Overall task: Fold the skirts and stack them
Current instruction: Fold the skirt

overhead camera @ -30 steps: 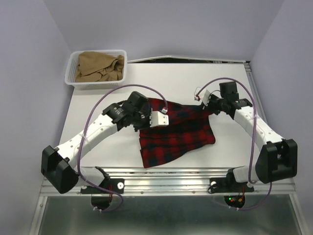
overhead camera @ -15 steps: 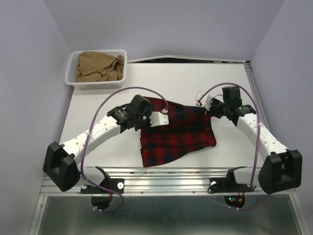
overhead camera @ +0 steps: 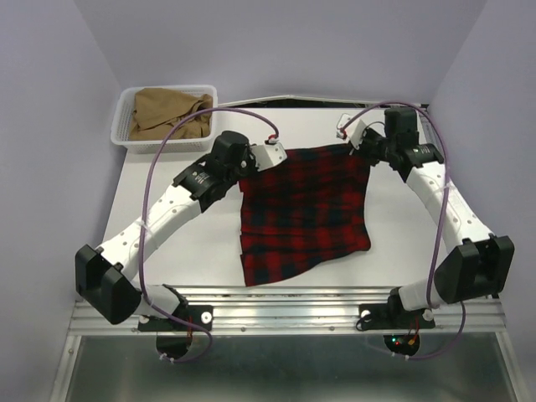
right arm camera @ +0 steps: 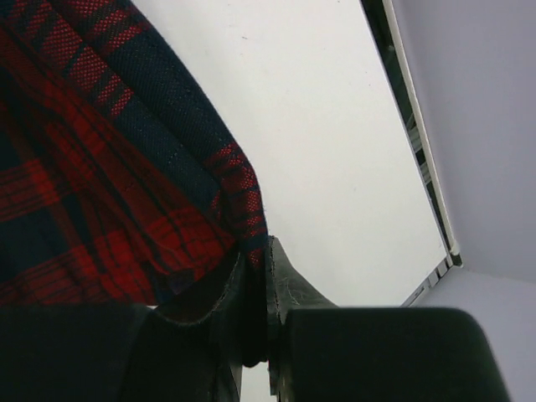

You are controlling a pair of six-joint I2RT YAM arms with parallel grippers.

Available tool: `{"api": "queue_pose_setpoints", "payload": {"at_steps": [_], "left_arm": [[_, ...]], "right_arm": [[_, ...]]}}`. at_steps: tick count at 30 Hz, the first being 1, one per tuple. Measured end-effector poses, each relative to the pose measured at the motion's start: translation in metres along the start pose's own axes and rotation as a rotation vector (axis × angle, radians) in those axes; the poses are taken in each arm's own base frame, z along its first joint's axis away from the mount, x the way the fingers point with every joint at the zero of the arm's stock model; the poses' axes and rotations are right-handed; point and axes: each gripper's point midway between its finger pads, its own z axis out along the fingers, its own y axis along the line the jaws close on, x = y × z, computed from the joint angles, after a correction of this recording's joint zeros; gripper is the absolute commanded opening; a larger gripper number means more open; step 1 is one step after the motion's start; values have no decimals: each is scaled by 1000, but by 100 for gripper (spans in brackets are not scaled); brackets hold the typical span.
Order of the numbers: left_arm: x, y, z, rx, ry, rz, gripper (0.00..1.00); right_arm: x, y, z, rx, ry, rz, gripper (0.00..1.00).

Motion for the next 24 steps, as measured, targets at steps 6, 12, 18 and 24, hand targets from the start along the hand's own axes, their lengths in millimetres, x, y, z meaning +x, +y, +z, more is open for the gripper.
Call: {"api": "queue_pose_setpoints", "payload": {"at_steps": [6, 12, 18, 24], "left_arm": [[4, -4, -12, 22, -12, 17, 0], [31, -48, -31, 154, -34, 79, 0], [68, -108, -16, 364, 52, 128, 0], [73, -140, -5, 479, 85, 156, 0]], "right_arm": [[1, 24, -20, -82, -7, -6, 2], [26, 92, -46, -200, -22, -32, 6], [76, 161, -32, -357, 49, 2, 6], [103, 174, -13, -386, 130, 28, 1]]}}
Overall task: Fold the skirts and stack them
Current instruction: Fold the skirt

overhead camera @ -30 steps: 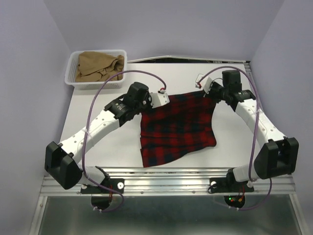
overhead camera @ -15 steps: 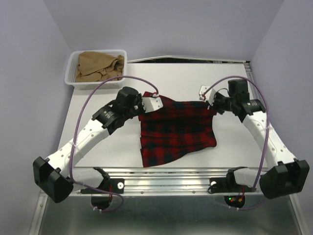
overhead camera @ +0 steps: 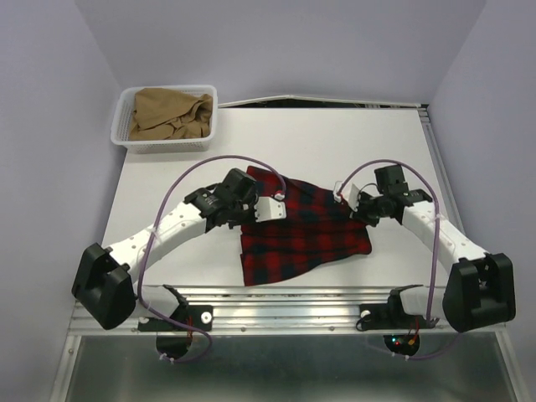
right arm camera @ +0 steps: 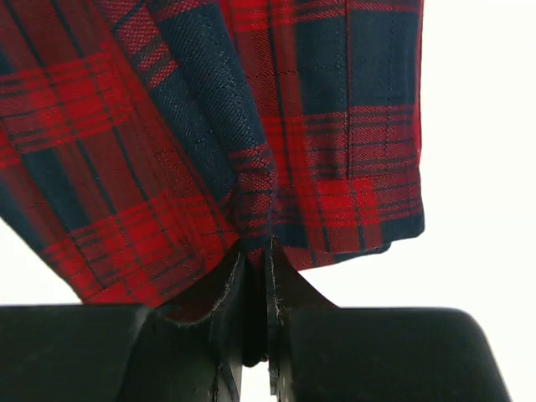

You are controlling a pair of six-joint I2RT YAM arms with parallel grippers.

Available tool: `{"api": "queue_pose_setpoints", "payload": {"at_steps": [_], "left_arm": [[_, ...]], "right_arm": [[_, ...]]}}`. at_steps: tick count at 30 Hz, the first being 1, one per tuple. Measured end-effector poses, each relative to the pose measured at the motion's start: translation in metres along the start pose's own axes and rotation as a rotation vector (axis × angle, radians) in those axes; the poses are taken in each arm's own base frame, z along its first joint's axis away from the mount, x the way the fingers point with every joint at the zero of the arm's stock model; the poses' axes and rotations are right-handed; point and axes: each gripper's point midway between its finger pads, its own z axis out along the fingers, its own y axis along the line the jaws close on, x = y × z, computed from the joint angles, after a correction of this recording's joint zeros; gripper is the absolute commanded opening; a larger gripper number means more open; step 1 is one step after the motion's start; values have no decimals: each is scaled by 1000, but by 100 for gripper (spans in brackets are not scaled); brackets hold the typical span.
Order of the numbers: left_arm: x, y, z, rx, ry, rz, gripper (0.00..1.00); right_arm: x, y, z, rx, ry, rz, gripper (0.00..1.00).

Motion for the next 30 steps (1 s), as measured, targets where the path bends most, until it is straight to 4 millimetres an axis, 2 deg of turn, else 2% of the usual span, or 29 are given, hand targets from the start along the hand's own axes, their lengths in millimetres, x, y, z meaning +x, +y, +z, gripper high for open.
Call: {"api": "queue_pose_setpoints", "payload": {"at_steps": [3, 5, 6, 8, 10, 11, 12, 13, 14, 17, 21, 24, 25, 26, 27, 30], "left_arm": [[-3, -2, 0, 3, -3, 12, 1], [-2, -3, 0, 8, 2, 16, 8], [-1, -4, 0, 9, 3, 18, 18], [-1, -5, -3, 12, 2, 23, 22], [-2, -4, -9, 5, -10, 35, 37], [-3, -3, -15, -4, -19, 38, 45], [-3, -3, -21, -13, -27, 44, 58], [-3, -3, -29, -25, -37, 46, 61], [-4, -3, -37, -36, -47, 56, 71], [-5, -4, -57, -52, -80, 51, 89], [-17, -1, -81, -77, -147, 36, 89], [-29, 9, -93, -109, -187, 5, 85], [-33, 12, -94, -113, -192, -7, 83], [-37, 15, -94, -112, -193, -30, 75], [-46, 25, -89, -115, -197, -60, 75], [-60, 30, -68, -35, -164, -114, 75]], "right_arm": [[0, -7, 2, 7, 11, 6, 7], [-4, -12, -1, 21, 7, 0, 12], [-6, -14, -3, 25, 5, -3, 21], [-8, -15, -7, 27, 3, -13, 22], [-9, -11, -15, 30, 5, -25, 54], [-9, -9, -21, 34, 8, -37, 74], [-9, -6, -28, 39, 12, -51, 90], [-7, -5, -36, 54, 21, -67, 93], [-6, -2, -44, 61, 25, -70, 99], [-8, 1, -65, 115, 25, -92, 99], [-14, 0, -81, 147, 20, -59, 99], [-33, -17, -90, 160, -8, 29, 90], [-39, -22, -91, 156, -18, 53, 88], [-47, -30, -92, 148, -28, 87, 75], [-67, -49, -88, 126, -61, 148, 75], [-76, -54, -74, 19, -57, 198, 71]]}}
